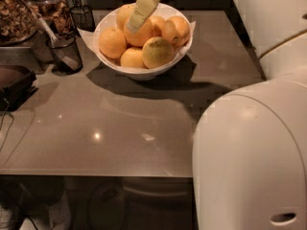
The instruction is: Pick orange from white bowl
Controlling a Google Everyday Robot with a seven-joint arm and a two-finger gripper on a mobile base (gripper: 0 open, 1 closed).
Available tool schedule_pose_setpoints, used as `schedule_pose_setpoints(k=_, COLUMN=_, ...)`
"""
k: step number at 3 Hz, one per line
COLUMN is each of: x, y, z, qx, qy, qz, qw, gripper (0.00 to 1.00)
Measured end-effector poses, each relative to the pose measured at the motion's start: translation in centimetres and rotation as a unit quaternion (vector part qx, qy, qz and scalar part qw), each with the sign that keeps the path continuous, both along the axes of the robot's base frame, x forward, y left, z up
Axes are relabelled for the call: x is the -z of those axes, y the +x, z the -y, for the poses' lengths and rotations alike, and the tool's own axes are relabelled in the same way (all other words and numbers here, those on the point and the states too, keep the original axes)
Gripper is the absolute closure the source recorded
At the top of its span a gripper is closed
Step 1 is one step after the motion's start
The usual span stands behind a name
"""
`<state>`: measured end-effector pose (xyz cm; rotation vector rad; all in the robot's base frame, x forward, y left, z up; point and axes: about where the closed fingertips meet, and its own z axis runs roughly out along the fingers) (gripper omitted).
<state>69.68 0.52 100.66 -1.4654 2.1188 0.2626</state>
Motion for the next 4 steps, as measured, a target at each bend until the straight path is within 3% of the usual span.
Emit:
schedule_pose_setpoints(k=1, x=0.6, y=0.6, z=-0.8, qx=-0.006, qy=-0.002, qz=-0.004, qw=1.0, gripper=0.22)
schedule_pose_setpoints(k=4, x=3.2, y=1.9, z=-1.3, qx=-0.002, qy=-0.012, qz=-0.026, qw=0.9996, gripper=0.23)
